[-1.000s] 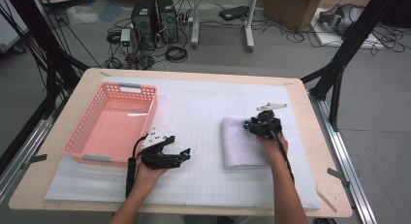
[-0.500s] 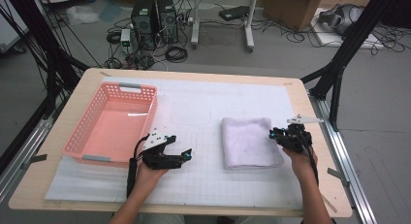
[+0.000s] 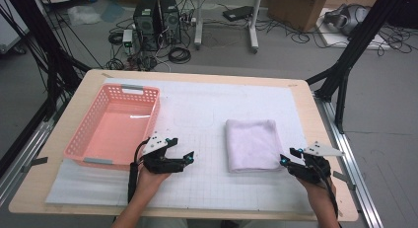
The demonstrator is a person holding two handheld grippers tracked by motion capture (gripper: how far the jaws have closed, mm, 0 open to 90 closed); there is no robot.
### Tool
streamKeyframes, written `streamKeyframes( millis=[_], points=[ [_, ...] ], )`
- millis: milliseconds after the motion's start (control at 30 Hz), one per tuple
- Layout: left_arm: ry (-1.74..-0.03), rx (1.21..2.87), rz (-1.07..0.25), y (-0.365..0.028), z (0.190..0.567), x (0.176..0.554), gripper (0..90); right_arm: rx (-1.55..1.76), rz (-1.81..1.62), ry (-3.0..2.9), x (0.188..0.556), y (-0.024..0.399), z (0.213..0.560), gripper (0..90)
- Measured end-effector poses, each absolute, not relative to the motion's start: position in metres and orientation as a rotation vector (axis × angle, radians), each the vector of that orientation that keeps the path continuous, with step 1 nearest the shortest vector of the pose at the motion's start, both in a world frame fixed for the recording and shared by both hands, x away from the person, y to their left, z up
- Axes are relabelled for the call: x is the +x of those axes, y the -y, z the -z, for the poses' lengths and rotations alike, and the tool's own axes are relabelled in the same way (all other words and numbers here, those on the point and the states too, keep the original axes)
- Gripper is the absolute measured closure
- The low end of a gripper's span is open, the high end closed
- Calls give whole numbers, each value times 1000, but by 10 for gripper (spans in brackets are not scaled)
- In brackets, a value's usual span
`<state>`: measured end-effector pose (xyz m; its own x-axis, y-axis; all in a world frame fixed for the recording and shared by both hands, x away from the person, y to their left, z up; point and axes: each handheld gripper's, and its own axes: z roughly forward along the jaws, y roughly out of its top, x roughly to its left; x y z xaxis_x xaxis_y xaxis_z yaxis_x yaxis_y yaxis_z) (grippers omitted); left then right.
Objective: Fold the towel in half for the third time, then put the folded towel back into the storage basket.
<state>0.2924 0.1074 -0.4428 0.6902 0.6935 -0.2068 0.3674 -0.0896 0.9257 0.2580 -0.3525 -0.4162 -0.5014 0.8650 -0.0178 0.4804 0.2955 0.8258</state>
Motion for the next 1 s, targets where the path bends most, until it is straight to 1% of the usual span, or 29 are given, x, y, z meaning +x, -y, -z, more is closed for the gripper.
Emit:
streamKeyframes(
  millis=[67, 133, 233, 700, 1000],
  points=[
    [-856, 1705, -337, -106, 443, 291, 170, 1138, -1116, -2098, 252, 355, 420, 384],
    [-841, 1710, -335, -104, 443, 290, 171, 1148, -1157, -2088, 250, 358, 423, 290],
    [-817, 1721, -330, -100, 443, 288, 173, 1181, -1192, -2042, 248, 362, 423, 207],
    [-800, 1731, -333, -99, 442, 285, 180, 1155, -1222, -2023, 241, 365, 423, 200],
    [-831, 1711, -349, -104, 440, 284, 165, 1145, -1224, -2032, 242, 361, 423, 200]
  ],
)
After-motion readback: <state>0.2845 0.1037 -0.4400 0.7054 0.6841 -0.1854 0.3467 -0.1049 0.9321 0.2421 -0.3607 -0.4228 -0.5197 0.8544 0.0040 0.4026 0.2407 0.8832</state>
